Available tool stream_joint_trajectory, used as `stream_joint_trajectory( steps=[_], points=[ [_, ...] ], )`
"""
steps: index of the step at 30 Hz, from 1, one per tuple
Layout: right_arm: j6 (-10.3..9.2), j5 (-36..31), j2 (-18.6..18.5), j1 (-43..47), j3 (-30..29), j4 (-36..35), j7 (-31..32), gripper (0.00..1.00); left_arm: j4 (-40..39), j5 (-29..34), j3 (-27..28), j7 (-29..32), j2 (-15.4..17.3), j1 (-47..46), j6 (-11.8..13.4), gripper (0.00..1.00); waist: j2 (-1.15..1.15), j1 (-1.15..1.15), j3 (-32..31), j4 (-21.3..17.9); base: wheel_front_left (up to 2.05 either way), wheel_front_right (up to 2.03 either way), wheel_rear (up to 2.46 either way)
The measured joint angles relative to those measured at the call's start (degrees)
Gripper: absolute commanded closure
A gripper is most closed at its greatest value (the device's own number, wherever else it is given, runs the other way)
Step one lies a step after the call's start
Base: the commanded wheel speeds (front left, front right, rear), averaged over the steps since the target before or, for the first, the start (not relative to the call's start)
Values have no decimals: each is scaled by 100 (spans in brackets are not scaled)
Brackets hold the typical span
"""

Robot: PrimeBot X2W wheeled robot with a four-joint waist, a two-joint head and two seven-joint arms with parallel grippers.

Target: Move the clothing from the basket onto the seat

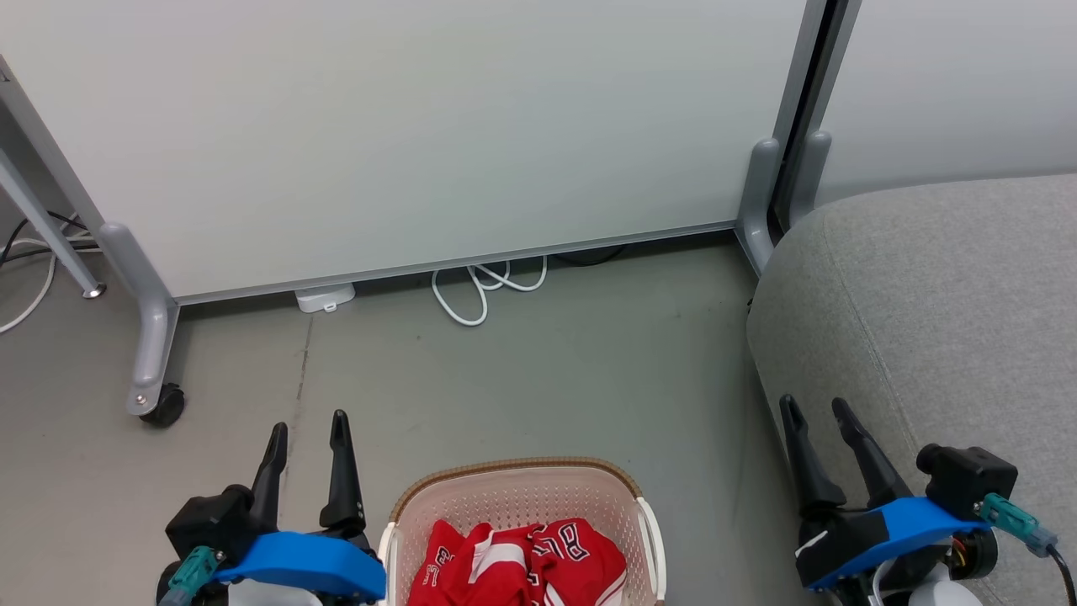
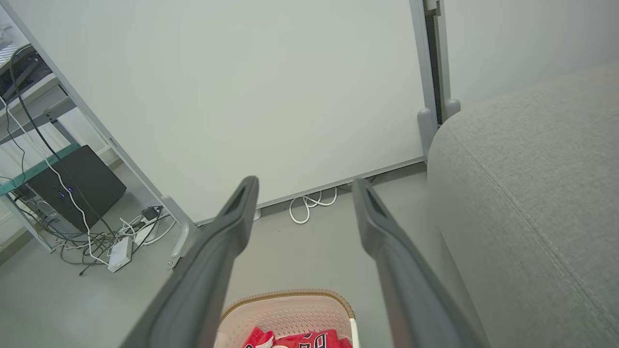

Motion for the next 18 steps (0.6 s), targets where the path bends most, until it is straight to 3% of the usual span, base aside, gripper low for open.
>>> stream_joint_trajectory(
  steps=[18],
  points=[
    [1, -798, -12, -10, -3, 1, -75, 0, 137, 474, -114, -208, 1, 0, 59, 0, 0, 0, -3, 2, 0, 0, 0]
  ],
)
